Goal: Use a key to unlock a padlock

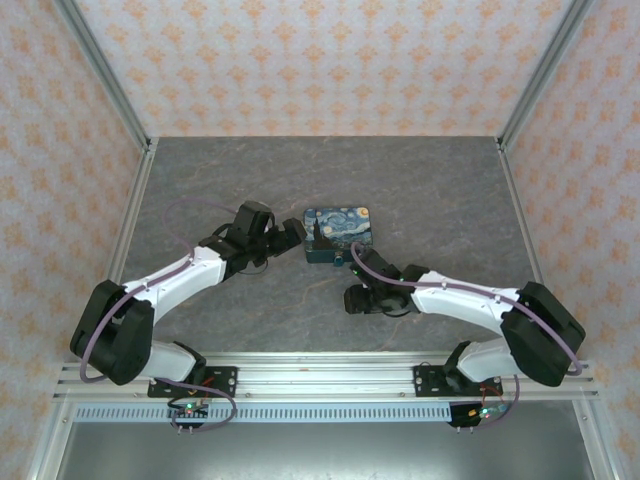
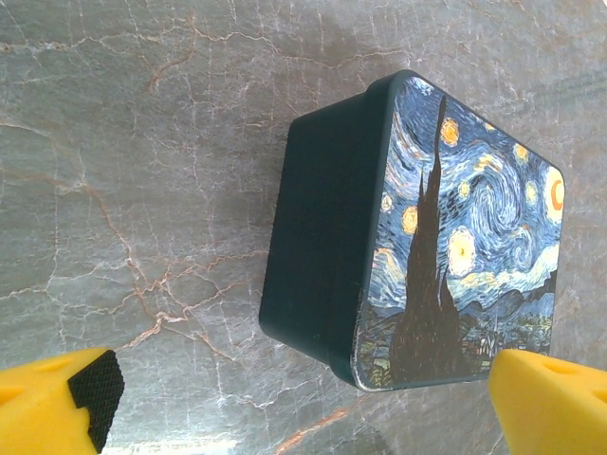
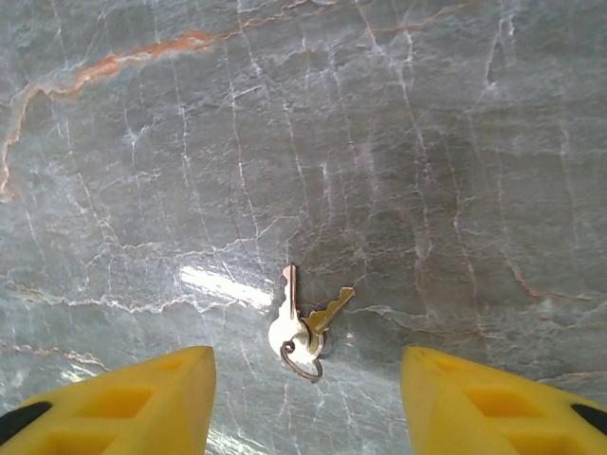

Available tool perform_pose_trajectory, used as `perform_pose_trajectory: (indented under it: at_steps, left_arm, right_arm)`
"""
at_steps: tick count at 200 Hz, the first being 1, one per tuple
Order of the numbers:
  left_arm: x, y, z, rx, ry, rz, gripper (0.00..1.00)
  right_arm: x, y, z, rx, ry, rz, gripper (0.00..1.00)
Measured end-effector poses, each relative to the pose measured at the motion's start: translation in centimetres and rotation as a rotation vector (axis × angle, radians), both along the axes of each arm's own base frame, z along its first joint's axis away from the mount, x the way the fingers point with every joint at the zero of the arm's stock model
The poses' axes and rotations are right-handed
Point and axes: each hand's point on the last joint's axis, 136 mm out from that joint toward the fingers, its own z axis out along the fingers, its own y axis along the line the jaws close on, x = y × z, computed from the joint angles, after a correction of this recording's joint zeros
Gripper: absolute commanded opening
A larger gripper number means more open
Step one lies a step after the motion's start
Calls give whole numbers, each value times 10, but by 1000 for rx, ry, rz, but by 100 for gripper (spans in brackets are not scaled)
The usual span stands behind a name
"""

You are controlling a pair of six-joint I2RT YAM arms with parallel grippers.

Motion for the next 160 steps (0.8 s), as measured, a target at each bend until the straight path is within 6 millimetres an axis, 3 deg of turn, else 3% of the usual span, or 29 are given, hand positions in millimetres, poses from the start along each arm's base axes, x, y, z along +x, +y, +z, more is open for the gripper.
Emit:
perform_pose_trajectory:
  at_steps: [39, 93, 160]
  left_arm:
    - [0, 0, 0, 0, 0, 0, 100]
    - [0, 0, 0, 0, 0, 0, 100]
    - [0, 0, 0, 0, 0, 1, 100]
  right_arm:
    - [14, 7, 7, -50, -22, 28, 48]
    - [4, 16, 1, -82, -17, 139, 49]
    - [8, 28, -6, -115, -16, 243, 48]
